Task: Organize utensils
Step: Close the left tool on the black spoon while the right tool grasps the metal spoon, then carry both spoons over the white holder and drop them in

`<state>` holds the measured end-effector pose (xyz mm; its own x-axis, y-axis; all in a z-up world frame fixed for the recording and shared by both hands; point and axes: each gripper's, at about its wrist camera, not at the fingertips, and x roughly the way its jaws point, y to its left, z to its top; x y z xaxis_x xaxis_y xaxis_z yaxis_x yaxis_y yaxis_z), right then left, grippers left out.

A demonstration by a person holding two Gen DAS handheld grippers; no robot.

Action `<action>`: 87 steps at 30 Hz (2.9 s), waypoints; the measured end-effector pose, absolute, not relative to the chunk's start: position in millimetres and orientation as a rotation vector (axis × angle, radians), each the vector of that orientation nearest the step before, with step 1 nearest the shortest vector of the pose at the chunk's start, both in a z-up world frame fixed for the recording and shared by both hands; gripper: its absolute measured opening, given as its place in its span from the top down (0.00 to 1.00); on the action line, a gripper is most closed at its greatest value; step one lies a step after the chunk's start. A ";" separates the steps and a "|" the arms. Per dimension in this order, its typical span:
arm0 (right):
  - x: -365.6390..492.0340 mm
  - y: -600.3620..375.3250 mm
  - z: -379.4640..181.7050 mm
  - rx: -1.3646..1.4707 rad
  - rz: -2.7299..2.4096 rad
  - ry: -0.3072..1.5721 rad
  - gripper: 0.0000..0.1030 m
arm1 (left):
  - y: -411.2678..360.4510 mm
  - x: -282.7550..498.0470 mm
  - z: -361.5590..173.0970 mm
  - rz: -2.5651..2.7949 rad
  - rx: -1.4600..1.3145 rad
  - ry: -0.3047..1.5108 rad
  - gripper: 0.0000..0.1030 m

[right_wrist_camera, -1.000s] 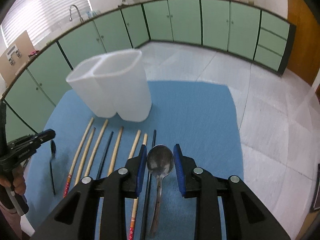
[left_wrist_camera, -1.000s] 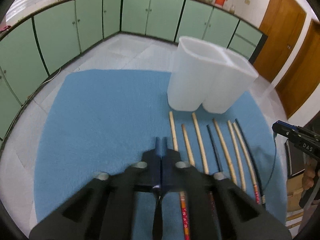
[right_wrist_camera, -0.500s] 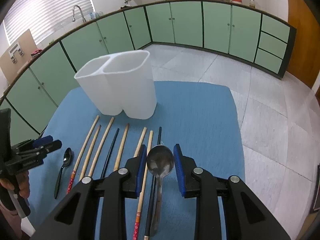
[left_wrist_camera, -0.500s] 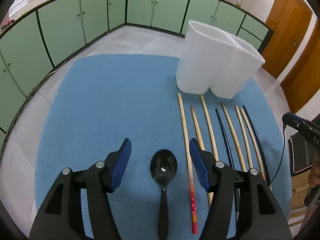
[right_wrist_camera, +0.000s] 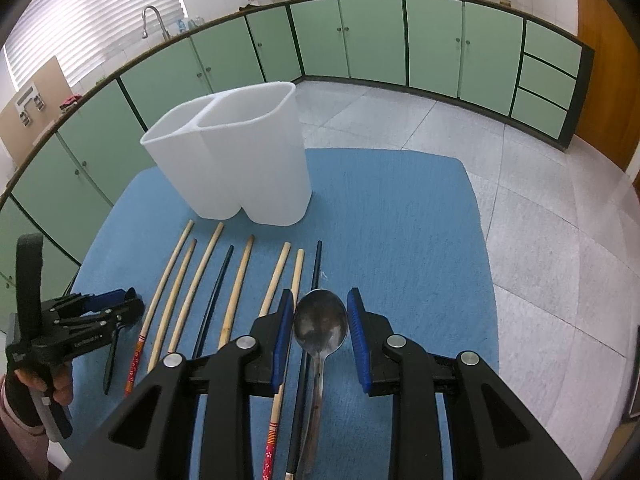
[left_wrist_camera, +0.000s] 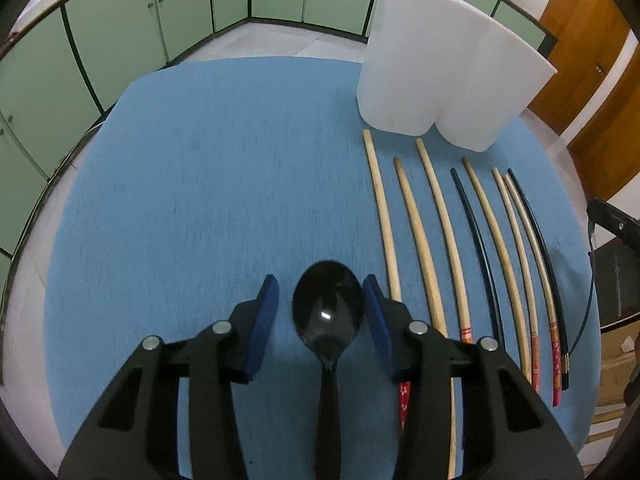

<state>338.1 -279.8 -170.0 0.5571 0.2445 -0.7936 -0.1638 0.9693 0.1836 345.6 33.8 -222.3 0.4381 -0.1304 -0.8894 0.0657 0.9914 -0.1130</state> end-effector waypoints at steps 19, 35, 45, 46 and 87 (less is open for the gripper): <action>330.3 -285.9 -156.2 0.110 0.250 0.896 0.74 | 36.4 322.9 -191.7 -0.151 -0.071 0.948 0.68; 311.9 -288.3 -107.6 0.088 0.267 0.750 0.74 | 41.8 296.8 -129.1 -0.111 -0.107 0.717 0.69; 306.4 -292.0 -65.8 0.075 0.272 0.638 0.74 | 32.0 306.4 -79.8 -0.135 -0.120 0.571 0.69; 308.2 -292.8 -56.6 0.082 0.281 0.617 0.74 | 29.5 309.7 -71.0 -0.142 -0.121 0.546 0.69; 441.5 -235.9 -99.1 0.098 0.333 0.552 0.64 | -25.0 449.9 -112.7 -0.189 -0.108 0.391 0.51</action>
<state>441.5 -235.9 -99.1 0.7996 0.3358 -0.4979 -0.2837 0.9419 0.1798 449.9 -25.0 -112.7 0.9073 -0.2035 -0.3680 0.1621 0.9767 -0.1406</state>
